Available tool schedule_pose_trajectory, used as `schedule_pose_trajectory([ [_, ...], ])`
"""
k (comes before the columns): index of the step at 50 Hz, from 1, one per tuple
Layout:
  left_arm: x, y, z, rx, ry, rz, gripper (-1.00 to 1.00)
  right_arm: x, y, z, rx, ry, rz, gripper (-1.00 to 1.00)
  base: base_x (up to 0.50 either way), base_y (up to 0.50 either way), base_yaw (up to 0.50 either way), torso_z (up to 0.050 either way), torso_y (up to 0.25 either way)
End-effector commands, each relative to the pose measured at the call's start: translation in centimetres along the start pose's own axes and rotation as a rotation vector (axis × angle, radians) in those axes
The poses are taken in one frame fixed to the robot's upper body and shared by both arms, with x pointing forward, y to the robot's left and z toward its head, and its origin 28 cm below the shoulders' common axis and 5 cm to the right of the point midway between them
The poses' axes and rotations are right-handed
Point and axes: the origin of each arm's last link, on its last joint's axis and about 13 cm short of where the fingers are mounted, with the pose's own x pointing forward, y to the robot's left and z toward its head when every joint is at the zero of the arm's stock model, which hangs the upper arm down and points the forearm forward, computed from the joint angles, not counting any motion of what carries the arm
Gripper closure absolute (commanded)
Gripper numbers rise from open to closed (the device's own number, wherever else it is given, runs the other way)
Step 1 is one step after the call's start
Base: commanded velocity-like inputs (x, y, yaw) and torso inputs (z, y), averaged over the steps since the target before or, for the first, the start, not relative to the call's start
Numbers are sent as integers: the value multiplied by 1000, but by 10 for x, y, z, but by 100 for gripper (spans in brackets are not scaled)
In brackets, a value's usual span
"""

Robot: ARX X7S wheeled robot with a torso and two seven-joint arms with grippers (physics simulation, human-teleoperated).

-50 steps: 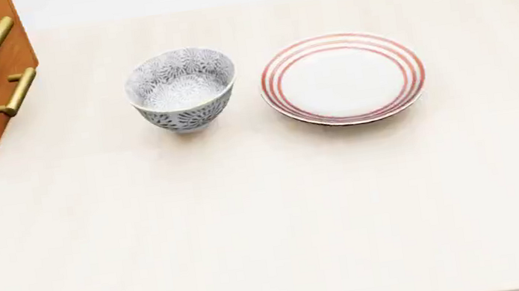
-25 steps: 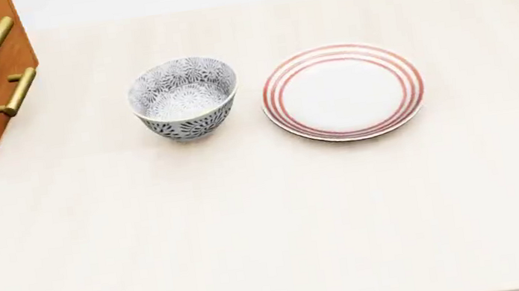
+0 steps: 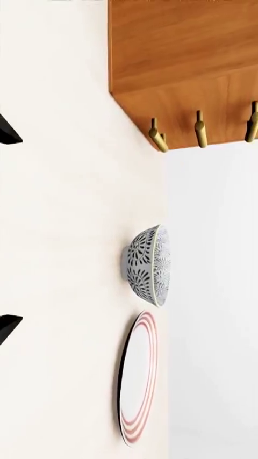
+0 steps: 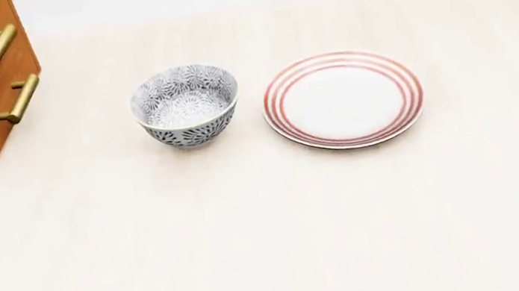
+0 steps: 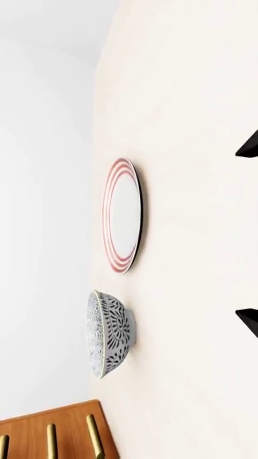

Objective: Open the top drawer of the cabinet.

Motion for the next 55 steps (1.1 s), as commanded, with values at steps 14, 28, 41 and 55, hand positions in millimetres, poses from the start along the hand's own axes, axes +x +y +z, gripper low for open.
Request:
schedule_pose_trajectory([
  [14,2,0,0,-10,-8,-1,-100,2,-1,1,2,-2,-2,-100,0,0,0,50,0],
  [28,2,1,3,-11,-12,0,-100,2,0,2,0,-3,-1,-100,0,0,0,50,0],
  [41,2,0,2,-12,-14,0,-100,2,0,2,0,-7,5,-100,0,0,0,50,0],
  [55,1,-1,1,-12,-3,-7,-100,1,0,3,14,-22,9,-100,252,0,0,18,0],
])
